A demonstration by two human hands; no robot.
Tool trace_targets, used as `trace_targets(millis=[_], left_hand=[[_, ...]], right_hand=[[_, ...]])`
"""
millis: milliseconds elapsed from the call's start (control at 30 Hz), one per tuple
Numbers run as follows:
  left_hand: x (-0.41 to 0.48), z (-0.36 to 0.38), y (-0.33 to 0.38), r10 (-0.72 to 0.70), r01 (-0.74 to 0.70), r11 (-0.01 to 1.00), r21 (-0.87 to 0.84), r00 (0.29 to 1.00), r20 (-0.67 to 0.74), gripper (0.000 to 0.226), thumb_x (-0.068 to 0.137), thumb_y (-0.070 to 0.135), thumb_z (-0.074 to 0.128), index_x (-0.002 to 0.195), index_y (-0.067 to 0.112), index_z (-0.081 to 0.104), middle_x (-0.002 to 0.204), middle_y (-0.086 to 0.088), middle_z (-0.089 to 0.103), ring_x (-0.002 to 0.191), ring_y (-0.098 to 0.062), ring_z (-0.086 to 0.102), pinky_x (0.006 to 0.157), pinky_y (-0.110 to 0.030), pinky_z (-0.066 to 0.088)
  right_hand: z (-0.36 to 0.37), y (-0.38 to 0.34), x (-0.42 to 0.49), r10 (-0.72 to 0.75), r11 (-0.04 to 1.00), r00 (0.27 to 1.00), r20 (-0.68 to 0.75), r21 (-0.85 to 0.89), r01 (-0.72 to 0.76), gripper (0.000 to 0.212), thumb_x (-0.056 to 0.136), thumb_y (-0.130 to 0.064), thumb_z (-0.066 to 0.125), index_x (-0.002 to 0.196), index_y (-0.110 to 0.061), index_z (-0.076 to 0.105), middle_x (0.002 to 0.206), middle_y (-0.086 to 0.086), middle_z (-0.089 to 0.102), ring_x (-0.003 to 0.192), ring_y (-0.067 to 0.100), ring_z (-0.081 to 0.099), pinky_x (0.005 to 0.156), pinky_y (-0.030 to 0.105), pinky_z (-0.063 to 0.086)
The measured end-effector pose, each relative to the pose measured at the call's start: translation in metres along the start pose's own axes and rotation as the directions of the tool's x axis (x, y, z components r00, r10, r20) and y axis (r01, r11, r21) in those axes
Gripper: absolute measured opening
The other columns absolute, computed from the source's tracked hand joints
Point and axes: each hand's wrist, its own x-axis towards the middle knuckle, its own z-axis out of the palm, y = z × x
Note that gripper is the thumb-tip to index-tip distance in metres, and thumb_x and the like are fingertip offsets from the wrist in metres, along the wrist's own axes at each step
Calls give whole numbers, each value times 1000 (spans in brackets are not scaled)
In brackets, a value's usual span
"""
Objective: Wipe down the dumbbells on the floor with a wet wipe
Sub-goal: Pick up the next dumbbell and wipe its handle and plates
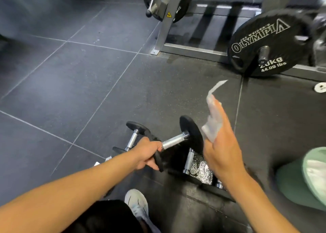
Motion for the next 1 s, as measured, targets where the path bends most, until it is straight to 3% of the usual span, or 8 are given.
trace_targets(millis=[133, 233, 367, 467, 600, 767, 900, 1000], left_hand=[[-70, 21, 27, 174, -180, 978, 100, 982, 68, 20, 88, 2, 55, 104, 1, 66, 79, -28, 70, 56, -33, 67, 47, -47, 62], [-118, 30, 42, 261, -269, 956, 118, 962, 75, 16, 87, -2, 56, 81, 11, 62, 62, -10, 68, 56, -31, 68, 51, -47, 60], [-156, 40, 50, 328, -334, 927, 170, 943, 60, 13, 84, -1, 58, 84, 12, 58, 63, -6, 64, 57, -28, 65, 63, -66, 58], [-181, 49, 51, 378, -375, 908, 186, 926, 17, 13, 82, 1, 59, 91, 11, 58, 75, -14, 64, 64, -34, 67, 64, -77, 54], [-194, 55, 47, 426, -422, 887, 189, 904, 21, 11, 83, 8, 63, 91, 14, 58, 78, -16, 68, 64, -37, 73, 60, -68, 59], [-190, 57, 29, 549, -539, 794, 281, 834, 49, 7, 82, 21, 61, 82, 26, 58, 67, 4, 63, 66, -22, 62, 63, -45, 56], [-182, 41, 21, 632, -627, 557, 545, 746, 211, 63, 84, 32, 56, 144, 45, 45, 95, -4, 73, 90, -35, 67, 83, -46, 58], [-177, 24, 37, 653, -714, 290, 637, 634, 413, 79, 96, 24, 61, 162, 48, 27, 108, -7, 75, 96, -32, 67, 79, -38, 50]], right_hand=[[36, 31, -30, -119, 826, 914, 387, -472, 307, 95, 76, 5, 64, 162, -11, 25, 170, 13, 23, 159, 33, 5, 126, 50, 15], [31, 32, -55, 131, 650, 756, 642, -631, 423, 115, 80, -32, 73, 163, -5, -1, 171, 19, 7, 158, 40, -4, 125, 61, -1], [-3, 11, -66, 41, 800, 817, 576, -508, 318, 94, 84, -36, 49, 165, -15, 6, 172, 8, 13, 159, 31, 4, 127, 52, -8], [-13, 6, -71, -21, 807, 884, 467, -515, 291, 76, 84, -31, 44, 157, -14, 37, 150, 10, 52, 140, 34, 46, 123, 51, 23], [-5, -3, -71, -69, 649, 946, 315, -706, 283, 54, 78, -18, 69, 130, -8, 60, 96, 9, 66, 86, 33, 62, 85, 46, 52], [13, -9, -57, 117, 564, 945, 305, -804, 190, 38, 54, -8, 86, 81, -11, 58, 56, 5, 58, 46, 28, 58, 48, 32, 34], [8, -25, -41, 375, 653, 868, 326, -757, 2, 19, 95, -17, 57, 111, -7, 59, 105, 17, 71, 97, 38, 69, 72, 38, 45], [-2, -35, -38, 548, 833, 730, 409, -346, -431, 4, 83, -11, 62, 80, -12, 65, 86, 11, 69, 83, 29, 64, 70, 35, 44]])
